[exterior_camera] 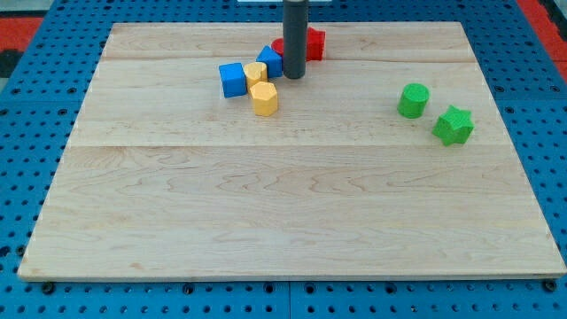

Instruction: Separate the yellow blocks from each other

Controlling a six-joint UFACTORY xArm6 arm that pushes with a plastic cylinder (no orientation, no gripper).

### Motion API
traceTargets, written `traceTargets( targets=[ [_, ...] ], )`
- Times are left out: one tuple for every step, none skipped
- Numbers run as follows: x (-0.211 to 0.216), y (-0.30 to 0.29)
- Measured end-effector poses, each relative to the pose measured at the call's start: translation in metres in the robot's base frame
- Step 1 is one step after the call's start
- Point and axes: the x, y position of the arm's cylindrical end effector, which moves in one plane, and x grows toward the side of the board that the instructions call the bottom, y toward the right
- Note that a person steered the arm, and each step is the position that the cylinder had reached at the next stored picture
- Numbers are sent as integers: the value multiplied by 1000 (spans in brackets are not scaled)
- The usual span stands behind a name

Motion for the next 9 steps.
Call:
traceTargets(
  targets=[
    [46,-42],
    [65,-42],
    [49,-70],
    [-3,-116],
    [-39,-176],
    [-25,-133],
    [-51,-100],
    [-103,-113],
    [-92,-152]
  ],
)
